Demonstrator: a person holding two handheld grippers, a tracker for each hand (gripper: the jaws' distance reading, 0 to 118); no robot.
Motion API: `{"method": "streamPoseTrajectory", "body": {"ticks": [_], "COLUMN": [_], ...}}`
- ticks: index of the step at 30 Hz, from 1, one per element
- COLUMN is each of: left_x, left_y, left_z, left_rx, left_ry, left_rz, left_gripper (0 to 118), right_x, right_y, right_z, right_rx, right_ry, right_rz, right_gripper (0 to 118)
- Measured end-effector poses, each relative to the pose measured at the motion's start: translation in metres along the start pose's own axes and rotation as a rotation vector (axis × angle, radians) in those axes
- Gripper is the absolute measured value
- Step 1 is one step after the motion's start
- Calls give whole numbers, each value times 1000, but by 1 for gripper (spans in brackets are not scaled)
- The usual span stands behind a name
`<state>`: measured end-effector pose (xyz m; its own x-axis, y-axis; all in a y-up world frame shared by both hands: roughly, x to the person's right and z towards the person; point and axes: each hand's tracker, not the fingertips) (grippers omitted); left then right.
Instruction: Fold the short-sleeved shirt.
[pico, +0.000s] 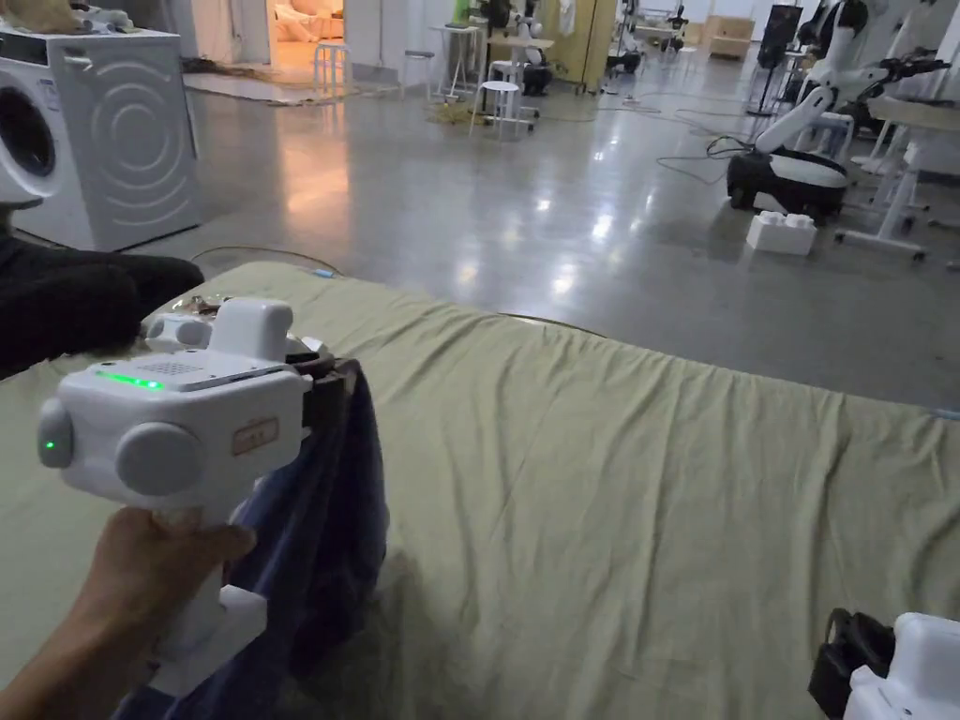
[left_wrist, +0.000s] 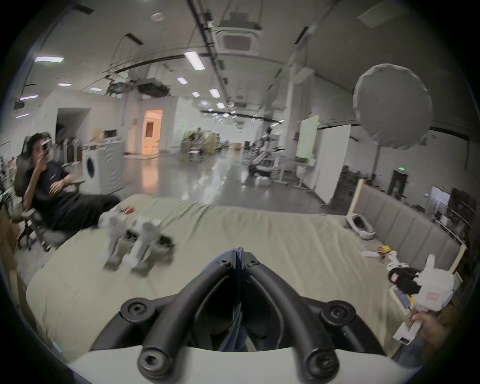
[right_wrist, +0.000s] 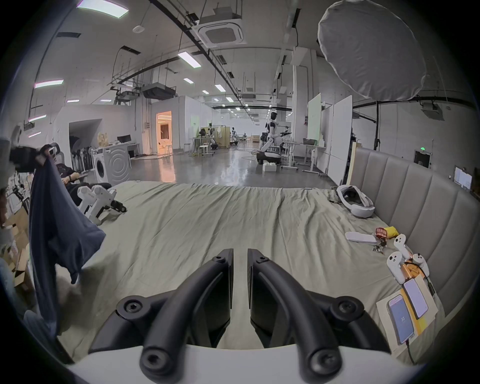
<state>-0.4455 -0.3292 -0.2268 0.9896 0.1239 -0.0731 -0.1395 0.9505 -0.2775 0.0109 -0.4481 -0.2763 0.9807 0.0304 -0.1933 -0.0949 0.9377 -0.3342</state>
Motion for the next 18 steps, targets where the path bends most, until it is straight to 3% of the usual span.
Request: {"method": "streamPoseTrajectory", "body": {"ticks": [9,18], "left_x": [155,286], "left_y": [8,-84], "left_z": [-46,-81], "left_rx": [-23,-179], "left_ry": [-277,-519], "left_rz": [-101,-122], "left_gripper": [5,5], "right_x": [56,114], "right_y": [-1,-20], "right_z": [32,60], "right_rx": [39,23], "right_ry": [-77,-186], "right_rz": [-61,-82], "right_gripper": [14,14]}}
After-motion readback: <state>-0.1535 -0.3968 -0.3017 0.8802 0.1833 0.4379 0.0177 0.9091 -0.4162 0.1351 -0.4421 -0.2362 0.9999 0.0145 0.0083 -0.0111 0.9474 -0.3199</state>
